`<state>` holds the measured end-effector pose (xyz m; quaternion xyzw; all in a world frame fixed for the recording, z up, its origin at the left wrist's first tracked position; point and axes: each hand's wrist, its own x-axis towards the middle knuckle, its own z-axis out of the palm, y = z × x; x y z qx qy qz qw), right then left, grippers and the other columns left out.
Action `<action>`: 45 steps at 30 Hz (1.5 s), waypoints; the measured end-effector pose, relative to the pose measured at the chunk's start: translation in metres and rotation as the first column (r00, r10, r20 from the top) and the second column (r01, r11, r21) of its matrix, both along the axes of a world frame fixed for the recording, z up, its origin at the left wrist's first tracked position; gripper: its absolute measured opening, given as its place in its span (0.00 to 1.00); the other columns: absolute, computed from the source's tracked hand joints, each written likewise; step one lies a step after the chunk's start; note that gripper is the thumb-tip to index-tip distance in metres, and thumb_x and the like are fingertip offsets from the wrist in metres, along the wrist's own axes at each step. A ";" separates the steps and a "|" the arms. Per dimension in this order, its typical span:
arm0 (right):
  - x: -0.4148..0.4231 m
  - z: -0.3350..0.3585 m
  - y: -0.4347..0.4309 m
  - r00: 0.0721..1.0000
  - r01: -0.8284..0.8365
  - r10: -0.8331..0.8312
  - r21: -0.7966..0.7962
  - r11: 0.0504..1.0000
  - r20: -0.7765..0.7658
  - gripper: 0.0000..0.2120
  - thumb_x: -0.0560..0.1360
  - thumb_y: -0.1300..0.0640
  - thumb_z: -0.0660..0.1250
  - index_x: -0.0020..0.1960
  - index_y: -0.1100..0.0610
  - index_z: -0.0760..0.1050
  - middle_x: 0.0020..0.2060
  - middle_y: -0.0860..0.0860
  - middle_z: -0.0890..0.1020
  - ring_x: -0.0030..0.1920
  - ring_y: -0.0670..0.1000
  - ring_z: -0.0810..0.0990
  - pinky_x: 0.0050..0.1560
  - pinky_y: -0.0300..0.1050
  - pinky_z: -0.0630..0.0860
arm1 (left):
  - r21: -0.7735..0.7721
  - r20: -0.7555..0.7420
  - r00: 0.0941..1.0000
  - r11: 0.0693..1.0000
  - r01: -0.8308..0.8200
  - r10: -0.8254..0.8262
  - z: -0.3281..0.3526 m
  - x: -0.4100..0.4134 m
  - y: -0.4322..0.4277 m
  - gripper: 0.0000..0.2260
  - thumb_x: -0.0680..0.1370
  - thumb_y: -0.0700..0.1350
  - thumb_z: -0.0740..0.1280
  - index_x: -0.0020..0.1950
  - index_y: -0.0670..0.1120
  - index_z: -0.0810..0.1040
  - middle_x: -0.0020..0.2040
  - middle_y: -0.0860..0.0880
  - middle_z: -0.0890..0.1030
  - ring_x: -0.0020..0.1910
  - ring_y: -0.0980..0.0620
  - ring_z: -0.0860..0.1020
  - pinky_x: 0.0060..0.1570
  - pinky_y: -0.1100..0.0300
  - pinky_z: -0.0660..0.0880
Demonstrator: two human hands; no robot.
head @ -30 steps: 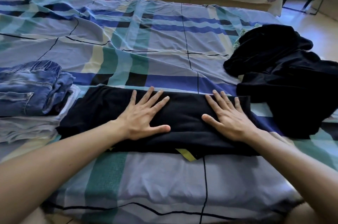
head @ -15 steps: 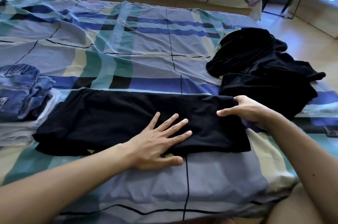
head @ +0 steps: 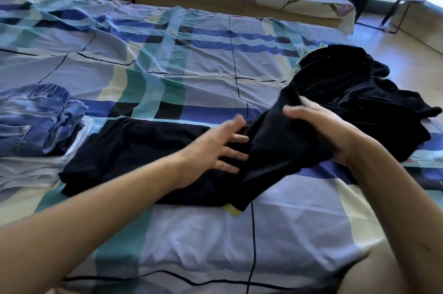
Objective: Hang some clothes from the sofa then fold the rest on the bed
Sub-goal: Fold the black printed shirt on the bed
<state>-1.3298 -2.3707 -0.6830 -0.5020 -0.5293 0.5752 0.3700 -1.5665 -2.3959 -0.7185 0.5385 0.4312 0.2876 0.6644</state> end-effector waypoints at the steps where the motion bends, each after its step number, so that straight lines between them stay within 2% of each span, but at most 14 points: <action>1: -0.009 0.005 -0.001 0.990 -0.056 0.057 0.015 0.998 -0.126 0.22 0.71 0.48 0.69 0.62 0.55 0.73 0.40 0.51 0.85 0.41 0.47 0.84 0.42 0.38 0.80 | -0.115 0.094 0.995 0.993 -0.022 0.033 0.012 -0.005 0.003 0.30 0.74 0.71 0.60 0.69 0.54 0.72 0.62 0.46 0.81 0.54 0.43 0.83 0.53 0.45 0.80; 3: -0.029 0.009 -0.005 0.943 -0.229 0.223 0.003 0.973 -0.248 0.30 0.77 0.42 0.58 0.75 0.55 0.65 0.53 0.57 0.86 0.56 0.52 0.84 0.60 0.47 0.77 | -0.250 0.217 0.968 0.966 -0.072 0.129 0.027 -0.023 0.010 0.29 0.76 0.71 0.58 0.63 0.51 0.78 0.53 0.45 0.84 0.45 0.46 0.84 0.47 0.48 0.79; 5: -0.046 -0.003 -0.007 0.924 -0.371 0.370 0.007 0.929 -0.095 0.30 0.80 0.40 0.53 0.81 0.47 0.57 0.73 0.56 0.73 0.76 0.51 0.67 0.77 0.57 0.55 | -0.329 0.330 0.926 0.942 -0.067 0.182 0.038 -0.043 0.015 0.30 0.77 0.68 0.59 0.66 0.48 0.80 0.58 0.43 0.83 0.51 0.47 0.82 0.58 0.48 0.77; 7: -0.064 -0.024 0.000 0.915 -0.400 0.393 -0.079 0.913 -0.086 0.24 0.84 0.47 0.53 0.79 0.45 0.61 0.78 0.43 0.60 0.78 0.33 0.49 0.78 0.39 0.42 | -0.339 0.337 0.926 0.940 -0.050 0.171 0.045 -0.063 0.018 0.32 0.75 0.67 0.61 0.67 0.46 0.80 0.62 0.42 0.82 0.57 0.43 0.81 0.61 0.47 0.77; 9: -0.088 -0.026 -0.011 0.868 -0.496 0.497 -0.027 0.868 0.024 0.26 0.84 0.42 0.51 0.79 0.48 0.61 0.78 0.41 0.62 0.77 0.34 0.53 0.76 0.37 0.50 | -0.316 0.188 0.970 0.945 -0.088 0.153 0.050 -0.080 0.020 0.24 0.74 0.61 0.66 0.59 0.45 0.85 0.56 0.41 0.85 0.50 0.44 0.85 0.52 0.48 0.82; 13: -0.101 -0.035 -0.015 0.824 -0.515 0.520 0.085 0.853 -0.227 0.30 0.81 0.45 0.49 0.81 0.54 0.56 0.74 0.55 0.72 0.76 0.52 0.67 0.77 0.53 0.56 | 0.089 -0.275 0.925 0.964 -0.248 0.264 0.036 -0.098 0.015 0.13 0.71 0.37 0.76 0.56 0.41 0.83 0.48 0.42 0.86 0.45 0.47 0.85 0.42 0.57 0.80; 19: -0.115 -0.063 -0.004 0.980 -0.191 0.162 0.341 0.920 0.112 0.21 0.78 0.54 0.62 0.70 0.54 0.73 0.65 0.48 0.80 0.67 0.44 0.76 0.67 0.43 0.71 | 0.311 -0.461 0.722 0.856 -0.413 0.516 0.032 -0.154 0.031 0.21 0.64 0.42 0.80 0.55 0.42 0.81 0.52 0.42 0.84 0.46 0.47 0.82 0.51 0.58 0.79; 21: -0.122 -0.076 -0.006 0.915 -0.303 0.160 0.370 0.878 0.370 0.20 0.81 0.52 0.64 0.72 0.49 0.71 0.70 0.43 0.75 0.72 0.42 0.70 0.73 0.46 0.66 | 0.384 -0.539 0.622 0.824 -0.418 0.567 0.027 -0.173 0.034 0.20 0.72 0.35 0.76 0.60 0.44 0.75 0.54 0.45 0.81 0.45 0.50 0.78 0.41 0.67 0.73; 26: -0.149 -0.094 -0.018 0.649 -0.490 0.174 0.232 0.840 0.741 0.23 0.83 0.44 0.60 0.77 0.46 0.65 0.79 0.44 0.60 0.80 0.46 0.54 0.80 0.54 0.50 | 0.517 -0.854 0.084 0.855 0.036 0.513 -0.006 -0.193 0.028 0.43 0.72 0.45 0.73 0.81 0.48 0.51 0.72 0.40 0.68 0.69 0.37 0.70 0.63 0.45 0.72; 30: -0.165 -0.089 -0.017 0.618 -0.414 -0.052 0.381 0.827 0.785 0.22 0.82 0.40 0.58 0.72 0.50 0.71 0.74 0.47 0.68 0.76 0.49 0.63 0.78 0.56 0.53 | 0.525 -0.851 0.342 0.675 0.518 0.399 -0.017 -0.172 0.026 0.36 0.76 0.47 0.68 0.82 0.52 0.57 0.82 0.47 0.54 0.81 0.44 0.52 0.79 0.47 0.54; 33: -0.175 -0.097 -0.017 0.629 -0.473 0.019 0.362 0.803 0.778 0.35 0.77 0.32 0.49 0.80 0.45 0.58 0.81 0.46 0.53 0.81 0.47 0.45 0.80 0.56 0.44 | 0.198 -0.961 0.273 0.805 0.559 0.047 -0.032 -0.173 0.024 0.42 0.78 0.59 0.66 0.82 0.55 0.41 0.81 0.54 0.34 0.79 0.51 0.31 0.78 0.42 0.38; 38: -0.171 -0.129 -0.023 0.461 -0.555 0.120 0.180 0.812 0.879 0.41 0.71 0.25 0.39 0.81 0.38 0.41 0.80 0.40 0.35 0.77 0.42 0.27 0.78 0.60 0.34 | 0.087 -0.980 0.196 0.840 0.536 -0.023 -0.049 -0.180 0.009 0.60 0.65 0.76 0.65 0.79 0.54 0.30 0.77 0.58 0.25 0.75 0.54 0.23 0.73 0.29 0.35; 42: -0.173 -0.124 -0.022 0.517 -0.534 0.143 0.187 0.825 0.844 0.39 0.73 0.26 0.45 0.81 0.38 0.43 0.80 0.39 0.36 0.76 0.41 0.27 0.79 0.58 0.35 | 0.070 -0.974 0.223 0.865 0.497 -0.049 -0.051 -0.179 0.006 0.63 0.63 0.75 0.70 0.79 0.54 0.29 0.76 0.61 0.25 0.74 0.56 0.23 0.72 0.27 0.37; 45: -0.174 -0.121 -0.027 0.751 -0.324 0.047 0.305 0.895 0.659 0.35 0.79 0.37 0.63 0.81 0.44 0.54 0.82 0.44 0.45 0.81 0.44 0.41 0.80 0.49 0.46 | 0.066 -0.961 0.271 0.902 0.427 -0.058 -0.044 -0.179 0.005 0.64 0.62 0.74 0.72 0.80 0.55 0.31 0.77 0.60 0.25 0.74 0.56 0.23 0.72 0.26 0.40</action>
